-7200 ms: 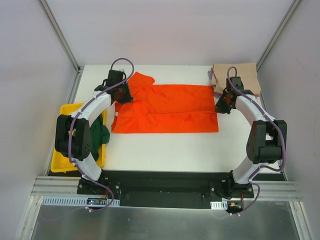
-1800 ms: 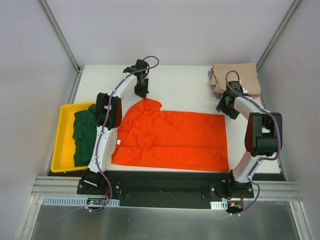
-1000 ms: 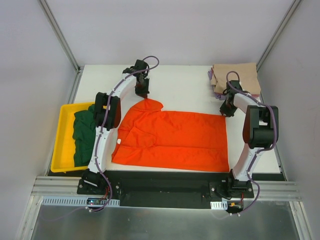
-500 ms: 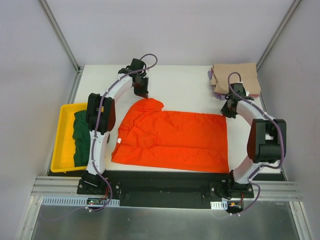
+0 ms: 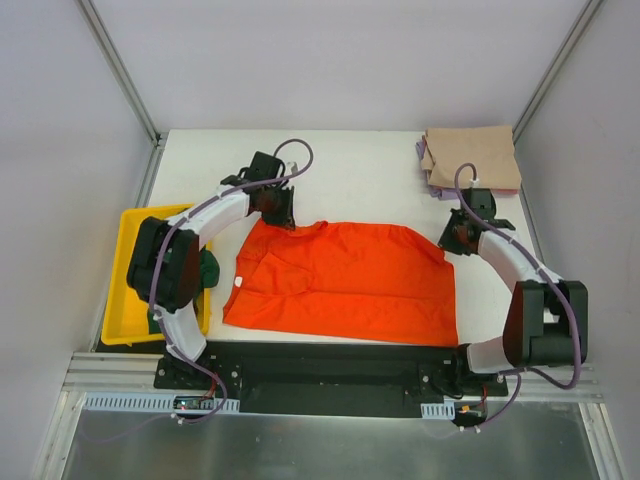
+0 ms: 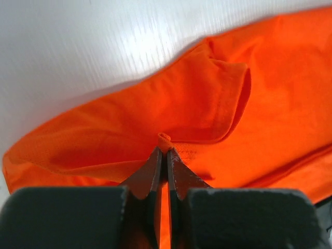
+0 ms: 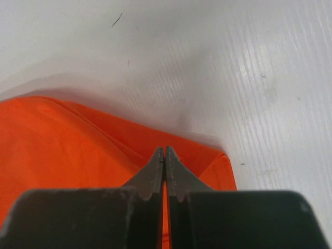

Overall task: Fold and stack the t-shirts
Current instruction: Grap the side of the flattened tshirt furthest away from the robot with both arms, then fold the other side of the tshirt into a rectangle

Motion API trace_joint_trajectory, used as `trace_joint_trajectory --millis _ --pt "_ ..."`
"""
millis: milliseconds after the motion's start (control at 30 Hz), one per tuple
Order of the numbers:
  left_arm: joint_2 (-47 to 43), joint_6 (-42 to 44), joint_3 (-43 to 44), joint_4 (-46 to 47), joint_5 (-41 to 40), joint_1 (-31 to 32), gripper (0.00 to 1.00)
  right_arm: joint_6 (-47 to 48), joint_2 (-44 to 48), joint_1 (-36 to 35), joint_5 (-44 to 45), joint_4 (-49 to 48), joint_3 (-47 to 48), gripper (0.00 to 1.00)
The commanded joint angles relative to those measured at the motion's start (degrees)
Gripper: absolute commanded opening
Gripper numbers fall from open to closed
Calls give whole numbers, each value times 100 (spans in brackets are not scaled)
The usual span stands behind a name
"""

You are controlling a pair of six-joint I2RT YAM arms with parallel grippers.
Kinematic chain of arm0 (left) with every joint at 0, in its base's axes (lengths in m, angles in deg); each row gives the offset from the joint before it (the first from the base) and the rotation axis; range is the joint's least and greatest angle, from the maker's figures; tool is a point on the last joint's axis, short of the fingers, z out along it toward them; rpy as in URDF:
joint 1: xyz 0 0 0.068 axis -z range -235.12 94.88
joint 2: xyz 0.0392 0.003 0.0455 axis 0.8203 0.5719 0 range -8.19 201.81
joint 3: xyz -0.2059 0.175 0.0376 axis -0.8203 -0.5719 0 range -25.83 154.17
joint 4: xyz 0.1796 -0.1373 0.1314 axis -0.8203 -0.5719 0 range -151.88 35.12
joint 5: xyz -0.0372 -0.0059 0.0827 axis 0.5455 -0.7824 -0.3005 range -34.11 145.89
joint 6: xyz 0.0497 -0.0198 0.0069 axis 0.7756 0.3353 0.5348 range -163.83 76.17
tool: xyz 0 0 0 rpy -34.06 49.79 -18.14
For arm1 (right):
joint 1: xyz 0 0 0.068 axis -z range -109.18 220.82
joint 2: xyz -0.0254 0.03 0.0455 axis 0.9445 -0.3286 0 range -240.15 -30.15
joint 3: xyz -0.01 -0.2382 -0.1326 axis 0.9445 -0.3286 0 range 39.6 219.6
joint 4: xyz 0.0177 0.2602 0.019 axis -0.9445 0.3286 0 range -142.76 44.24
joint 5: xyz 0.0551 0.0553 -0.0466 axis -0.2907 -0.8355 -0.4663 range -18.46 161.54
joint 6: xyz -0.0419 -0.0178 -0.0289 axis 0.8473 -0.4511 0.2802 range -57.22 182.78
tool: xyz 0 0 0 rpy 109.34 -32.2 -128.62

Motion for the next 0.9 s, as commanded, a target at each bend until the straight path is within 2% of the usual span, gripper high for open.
trace_joint_trajectory --millis 0,200,333,567,867 --pt "-1014 -133 -808 481 12 41 0 303 751 -29 -441 28 -224 0" --pt "-2007 -344 -1547 499 -577 41 0 541 1261 -29 -531 494 -277 0" --pt "-2596 -660 -2022 508 -683 59 0 717 1525 -29 -418 652 -321 0" --pt "-3247 -941 -2707 499 -1025 252 0 1014 1657 -38 -303 1030 -295 0" --pt "-4144 -1539 -3560 464 -1492 410 0 1227 2018 -29 -4 1092 -743 0"
